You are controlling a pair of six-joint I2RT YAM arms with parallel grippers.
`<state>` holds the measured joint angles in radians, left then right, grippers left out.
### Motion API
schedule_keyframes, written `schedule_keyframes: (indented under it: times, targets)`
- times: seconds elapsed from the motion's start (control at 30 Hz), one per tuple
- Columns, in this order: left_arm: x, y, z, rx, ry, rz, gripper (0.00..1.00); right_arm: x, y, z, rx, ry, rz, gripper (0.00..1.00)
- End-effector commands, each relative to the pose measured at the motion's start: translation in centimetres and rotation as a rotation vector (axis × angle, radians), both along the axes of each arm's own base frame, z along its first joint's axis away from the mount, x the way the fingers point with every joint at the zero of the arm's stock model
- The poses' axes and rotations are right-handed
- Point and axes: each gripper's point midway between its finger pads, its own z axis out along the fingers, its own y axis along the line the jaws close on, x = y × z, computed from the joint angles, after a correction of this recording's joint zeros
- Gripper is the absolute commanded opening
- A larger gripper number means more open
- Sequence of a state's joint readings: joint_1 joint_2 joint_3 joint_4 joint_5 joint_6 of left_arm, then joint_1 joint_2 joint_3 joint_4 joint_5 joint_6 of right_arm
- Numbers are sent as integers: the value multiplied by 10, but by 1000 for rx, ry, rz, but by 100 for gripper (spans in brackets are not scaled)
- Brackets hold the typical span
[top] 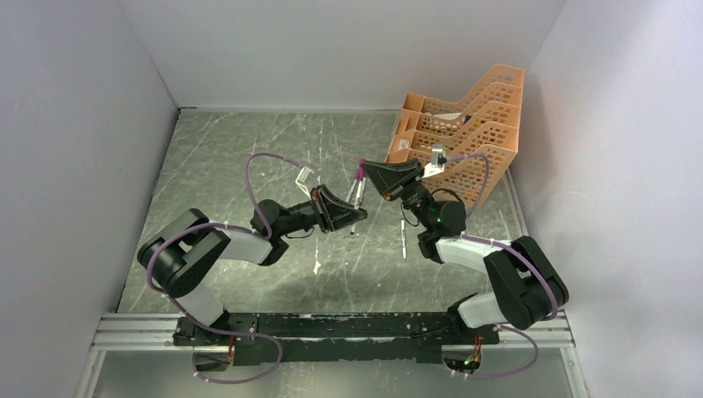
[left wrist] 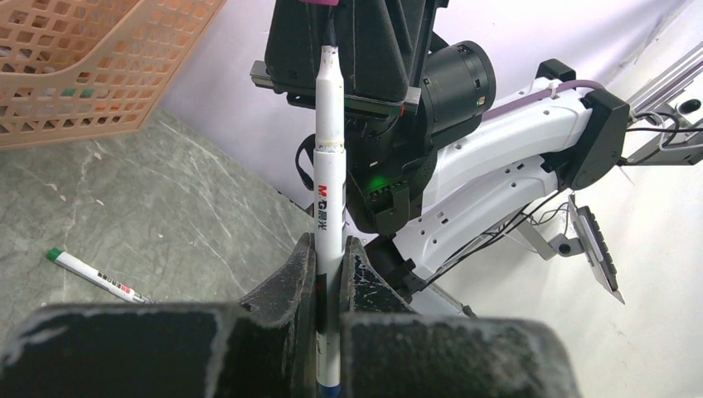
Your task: Insert the pens into the pen caps
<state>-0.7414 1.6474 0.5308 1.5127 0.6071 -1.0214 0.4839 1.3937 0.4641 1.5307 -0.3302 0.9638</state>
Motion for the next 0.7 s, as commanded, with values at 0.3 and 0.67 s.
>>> schedule_keyframes:
  times: [0.3, 0.67]
  targets:
    - [-4, -4, 24, -72, -75, -34, 7, -25, 2, 19, 45, -96, 47, 0]
    - [-5, -2, 23, -66, -73, -29, 7, -22, 1, 29, 28, -116, 17, 0]
